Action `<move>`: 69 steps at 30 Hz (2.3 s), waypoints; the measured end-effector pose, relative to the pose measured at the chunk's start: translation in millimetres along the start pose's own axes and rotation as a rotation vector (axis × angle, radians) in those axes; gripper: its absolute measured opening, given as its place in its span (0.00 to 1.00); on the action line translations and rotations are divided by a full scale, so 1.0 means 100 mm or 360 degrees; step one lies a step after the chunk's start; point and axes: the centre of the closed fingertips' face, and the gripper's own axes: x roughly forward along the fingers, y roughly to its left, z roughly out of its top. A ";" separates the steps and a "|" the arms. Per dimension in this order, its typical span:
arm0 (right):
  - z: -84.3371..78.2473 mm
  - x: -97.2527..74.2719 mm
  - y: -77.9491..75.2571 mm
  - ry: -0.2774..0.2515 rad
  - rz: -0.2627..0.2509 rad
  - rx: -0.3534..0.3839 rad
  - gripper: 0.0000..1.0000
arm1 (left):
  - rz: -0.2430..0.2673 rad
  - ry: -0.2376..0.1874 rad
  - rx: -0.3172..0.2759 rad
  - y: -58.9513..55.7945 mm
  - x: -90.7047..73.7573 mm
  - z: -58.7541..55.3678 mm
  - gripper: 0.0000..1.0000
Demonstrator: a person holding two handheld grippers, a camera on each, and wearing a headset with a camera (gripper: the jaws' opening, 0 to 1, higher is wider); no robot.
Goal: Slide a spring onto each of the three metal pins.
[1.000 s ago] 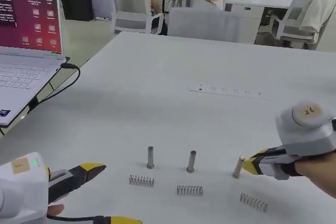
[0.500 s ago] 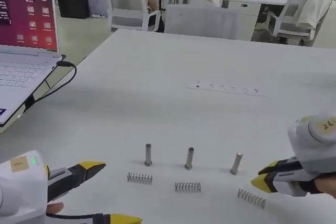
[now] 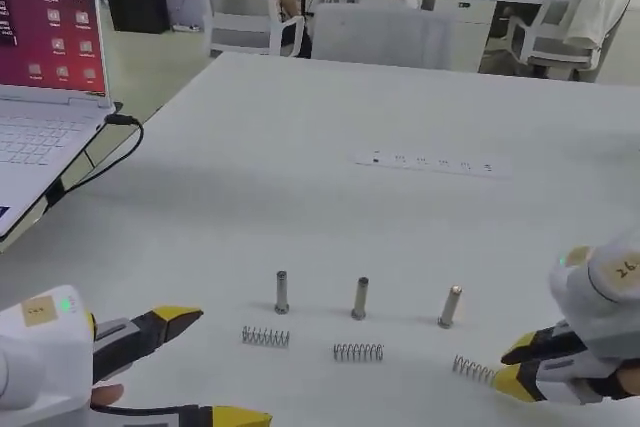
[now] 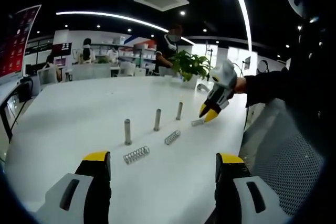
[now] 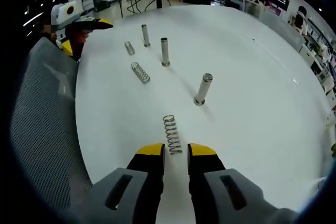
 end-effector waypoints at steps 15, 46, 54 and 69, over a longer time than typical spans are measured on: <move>-0.07 0.09 0.03 0.0071 0.0023 -0.0131 0.13 | 0.0007 0.0015 -0.0010 0.00 0.00 -0.03 0.78; 0.23 -0.07 0.30 -0.0001 0.0111 -0.0186 0.08 | -0.0146 0.0043 0.0102 -0.19 0.14 0.09 0.72; 0.38 -0.11 0.42 -0.0014 0.0144 -0.0247 0.08 | -0.0240 0.0046 0.0169 -0.27 0.25 0.19 0.69; 0.60 -0.18 0.66 -0.0049 0.0216 -0.0360 0.08 | -0.0371 0.0051 0.0208 -0.40 0.37 0.25 0.59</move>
